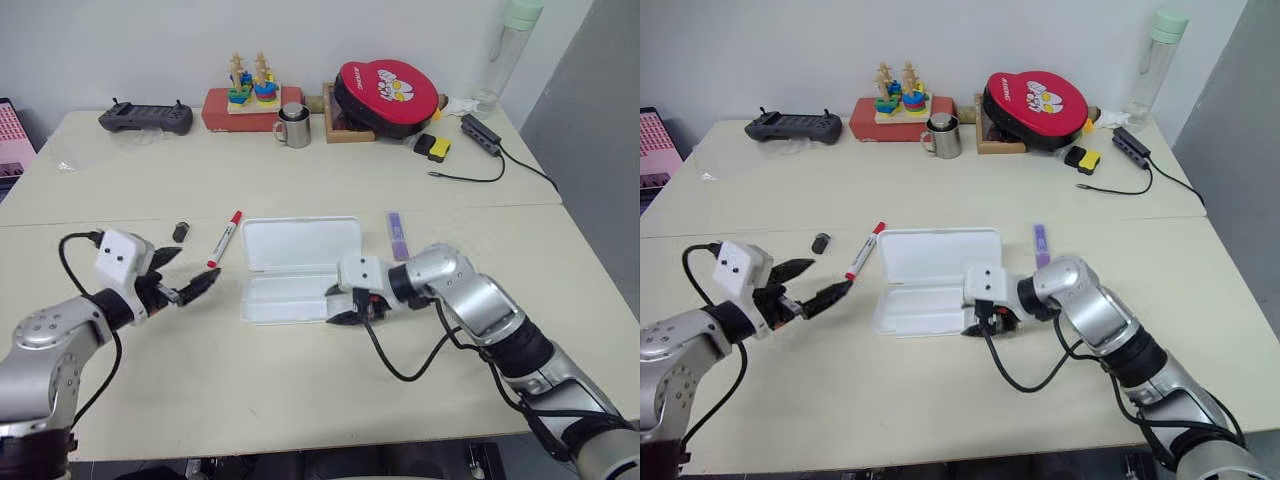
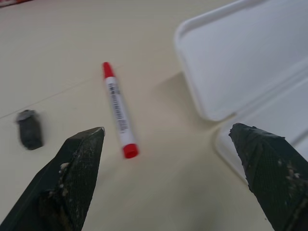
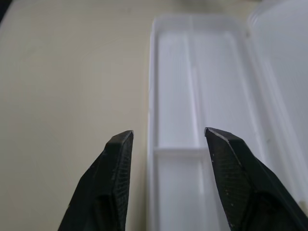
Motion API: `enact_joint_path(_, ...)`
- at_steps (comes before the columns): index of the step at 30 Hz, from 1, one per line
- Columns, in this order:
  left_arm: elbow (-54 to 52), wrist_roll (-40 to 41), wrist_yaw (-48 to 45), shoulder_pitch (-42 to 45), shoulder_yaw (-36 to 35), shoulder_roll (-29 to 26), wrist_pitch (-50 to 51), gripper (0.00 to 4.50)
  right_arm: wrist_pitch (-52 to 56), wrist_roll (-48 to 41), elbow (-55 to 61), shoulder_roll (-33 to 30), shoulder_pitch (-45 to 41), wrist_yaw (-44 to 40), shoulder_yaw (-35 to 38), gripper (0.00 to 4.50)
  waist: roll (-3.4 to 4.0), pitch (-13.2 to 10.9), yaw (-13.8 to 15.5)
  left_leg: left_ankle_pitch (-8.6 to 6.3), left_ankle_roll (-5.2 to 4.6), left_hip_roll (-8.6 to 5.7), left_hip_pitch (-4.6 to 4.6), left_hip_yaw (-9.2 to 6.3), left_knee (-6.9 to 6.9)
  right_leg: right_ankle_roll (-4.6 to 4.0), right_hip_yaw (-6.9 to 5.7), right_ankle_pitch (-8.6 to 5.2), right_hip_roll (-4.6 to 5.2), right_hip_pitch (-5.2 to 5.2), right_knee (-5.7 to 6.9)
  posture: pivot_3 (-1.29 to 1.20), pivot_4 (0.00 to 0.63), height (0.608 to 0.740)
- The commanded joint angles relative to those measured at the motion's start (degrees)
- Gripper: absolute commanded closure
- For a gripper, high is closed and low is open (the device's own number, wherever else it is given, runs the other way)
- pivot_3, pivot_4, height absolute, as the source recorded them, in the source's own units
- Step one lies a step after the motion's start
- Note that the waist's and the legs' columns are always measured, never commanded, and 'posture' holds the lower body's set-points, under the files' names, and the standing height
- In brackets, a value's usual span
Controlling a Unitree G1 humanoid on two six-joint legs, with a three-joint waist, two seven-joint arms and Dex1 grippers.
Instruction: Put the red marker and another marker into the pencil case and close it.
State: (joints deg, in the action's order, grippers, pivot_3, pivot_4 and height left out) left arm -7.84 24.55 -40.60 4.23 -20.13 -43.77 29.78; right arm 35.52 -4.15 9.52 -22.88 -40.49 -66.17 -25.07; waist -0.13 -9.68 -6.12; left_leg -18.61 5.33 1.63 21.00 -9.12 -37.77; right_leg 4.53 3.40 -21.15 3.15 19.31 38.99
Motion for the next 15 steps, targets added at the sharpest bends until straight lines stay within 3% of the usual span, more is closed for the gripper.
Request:
enact_joint_path(1, 3.5, -2.7, 1.8, 3.4, 3.2, -0.7, 2.3, 0.00, 4.4, -6.8, 4.7, 2.4, -3.8, 2.4, 7.2, 1.00, 0.01, 0.0, 0.0, 0.00, 0.00, 0.00, 0.00, -0.04, 0.00, 0.00, -0.05, 0.00, 0.00, 0.00, 0.00, 0.00, 0.150, 0.740)
enact_joint_path(5, 7.8, -4.8, 1.5, 6.9, 7.2, -0.1, 2.2, 0.00, 6.9, -9.5, 4.2, 4.3, -8.1, 6.8, 11.7, 0.07, 0.01, 0.0, -0.2, 0.00, 0.00, 0.00, 0.00, -0.14, 0.01, 0.00, -0.20, 0.00, 0.00, 0.00, 0.04, 0.00, 0.150, 0.740)
enact_joint_path(15, 20.1, -9.1, 2.3, 16.6, 12.9, 3.2, 1.8, 0.00, 10.4, -14.3, 3.8, 4.5, -12.0, 12.8, 16.0, 0.01, 0.02, 0.0, -0.1, 0.01, 0.00, 0.01, 0.00, -0.33, -0.05, 0.00, -0.75, 0.00, 0.06, -0.03, 0.10, 0.00, 0.150, 0.740)
